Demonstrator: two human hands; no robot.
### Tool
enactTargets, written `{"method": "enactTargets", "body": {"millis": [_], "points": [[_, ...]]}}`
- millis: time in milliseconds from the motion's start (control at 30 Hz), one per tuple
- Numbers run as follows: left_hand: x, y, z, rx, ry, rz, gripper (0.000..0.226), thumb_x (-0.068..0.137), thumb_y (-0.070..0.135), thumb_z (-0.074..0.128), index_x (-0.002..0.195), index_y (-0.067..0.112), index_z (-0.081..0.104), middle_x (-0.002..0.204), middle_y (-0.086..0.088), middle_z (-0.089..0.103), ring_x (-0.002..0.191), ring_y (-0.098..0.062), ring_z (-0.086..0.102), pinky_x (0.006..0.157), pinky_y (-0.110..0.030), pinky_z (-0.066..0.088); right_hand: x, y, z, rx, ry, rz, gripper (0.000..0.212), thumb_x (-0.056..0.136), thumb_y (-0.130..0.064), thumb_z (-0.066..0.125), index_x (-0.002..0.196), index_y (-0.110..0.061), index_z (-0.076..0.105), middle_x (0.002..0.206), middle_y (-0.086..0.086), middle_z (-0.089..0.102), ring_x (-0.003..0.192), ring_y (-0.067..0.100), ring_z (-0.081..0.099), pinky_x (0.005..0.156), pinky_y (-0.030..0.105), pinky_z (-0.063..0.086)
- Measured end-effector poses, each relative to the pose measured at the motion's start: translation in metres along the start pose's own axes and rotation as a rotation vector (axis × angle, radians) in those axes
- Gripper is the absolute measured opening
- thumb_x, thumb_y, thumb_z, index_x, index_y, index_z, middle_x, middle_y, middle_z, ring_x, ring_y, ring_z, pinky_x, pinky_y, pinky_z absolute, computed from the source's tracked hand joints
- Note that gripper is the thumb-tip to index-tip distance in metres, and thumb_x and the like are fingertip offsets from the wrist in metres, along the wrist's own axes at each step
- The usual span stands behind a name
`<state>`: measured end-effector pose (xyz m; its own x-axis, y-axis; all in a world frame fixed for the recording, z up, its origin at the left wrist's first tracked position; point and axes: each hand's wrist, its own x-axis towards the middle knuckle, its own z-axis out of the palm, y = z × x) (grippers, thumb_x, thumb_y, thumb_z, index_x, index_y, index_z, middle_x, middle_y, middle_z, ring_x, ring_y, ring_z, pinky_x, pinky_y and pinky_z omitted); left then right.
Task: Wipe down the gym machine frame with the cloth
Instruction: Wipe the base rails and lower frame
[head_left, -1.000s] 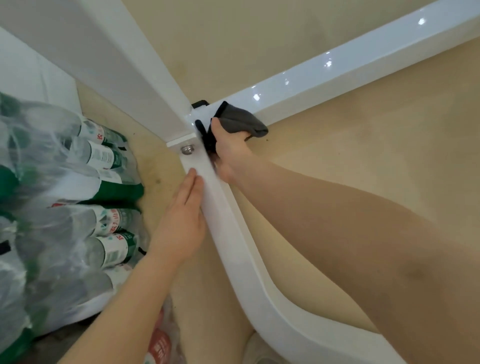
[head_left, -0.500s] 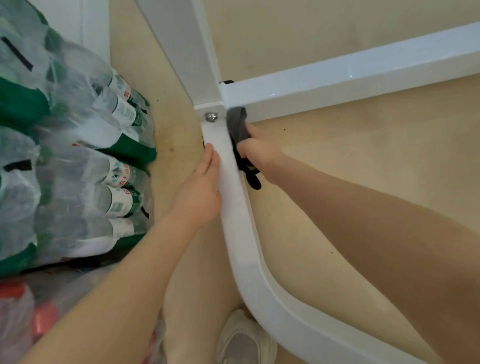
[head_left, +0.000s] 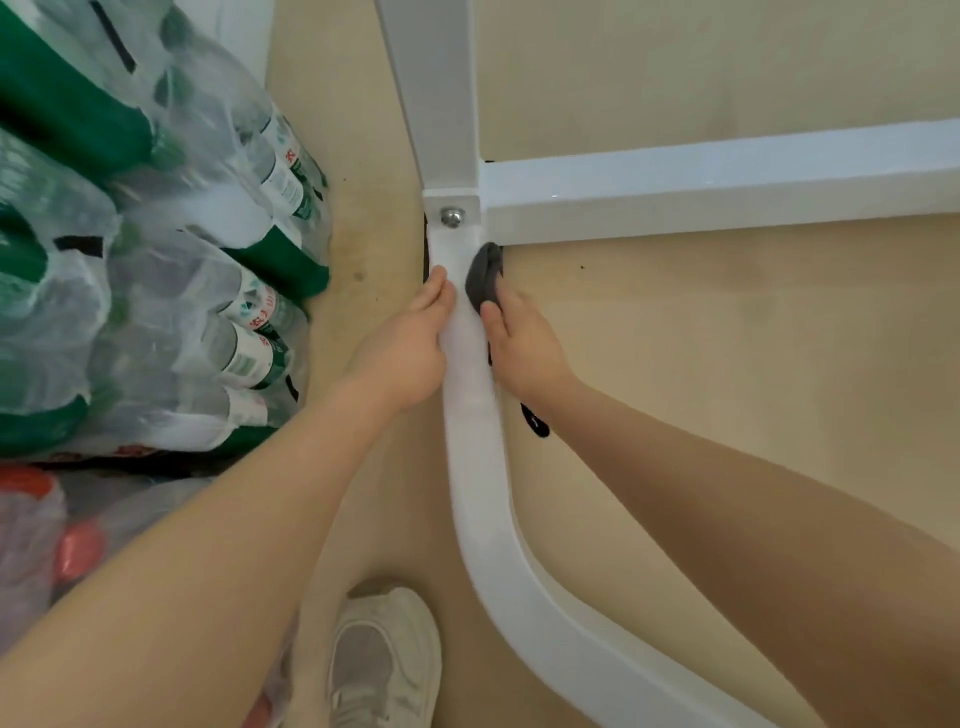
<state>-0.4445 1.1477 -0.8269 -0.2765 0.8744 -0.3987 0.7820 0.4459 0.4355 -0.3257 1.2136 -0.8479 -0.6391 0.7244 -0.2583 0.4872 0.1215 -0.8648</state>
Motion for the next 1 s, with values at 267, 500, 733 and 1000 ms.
{"method": "enactTargets", "body": {"millis": [267,500,733,1000], "points": [[-0.024,-0.007,-0.009,-0.029,0.276,0.027,0.037,0.084,-0.01,0.041,0.113,-0.003,0.061,0.128,-0.015,0.053,0.114,-0.031,0.051,0.081,-0.015,0.03,-0.021,-0.002,0.004,-0.613,-0.14,-0.308,0.047,0.102,-0.03,0.026,0.148,-0.021,0.021,0.157,-0.003,0.011,0.144,0.015,0.005,0.111,0.032,0.018],[-0.04,-0.016,-0.002,-0.146,0.481,-0.136,0.031,0.085,-0.001,0.044,0.105,0.008,0.066,0.117,-0.008,0.06,0.096,-0.026,0.059,0.081,-0.029,0.042,0.0,0.004,-0.034,-0.94,-0.289,-0.58,0.05,0.1,-0.039,0.028,0.148,-0.022,0.022,0.156,-0.001,0.016,0.14,0.021,0.019,0.11,0.034,0.023],[-0.048,-0.009,-0.024,-0.198,0.443,-0.101,0.032,0.086,-0.002,0.043,0.107,0.009,0.065,0.122,-0.005,0.057,0.099,-0.023,0.058,0.087,-0.027,0.043,0.002,-0.019,-0.024,-0.852,-0.316,-0.311,0.065,0.086,0.003,0.04,0.146,-0.019,0.027,0.157,0.004,0.011,0.13,0.032,0.024,0.108,0.028,0.02],[-0.036,0.027,-0.052,-0.306,0.385,-0.078,0.045,0.092,0.003,0.04,0.134,0.018,0.046,0.122,-0.007,0.055,0.089,-0.012,0.054,0.076,-0.018,0.036,-0.016,-0.072,-0.054,-0.209,0.102,-0.173,0.046,0.079,0.007,0.035,0.114,-0.013,0.058,0.09,0.007,0.061,0.078,0.021,0.054,0.059,0.023,0.034]]}}
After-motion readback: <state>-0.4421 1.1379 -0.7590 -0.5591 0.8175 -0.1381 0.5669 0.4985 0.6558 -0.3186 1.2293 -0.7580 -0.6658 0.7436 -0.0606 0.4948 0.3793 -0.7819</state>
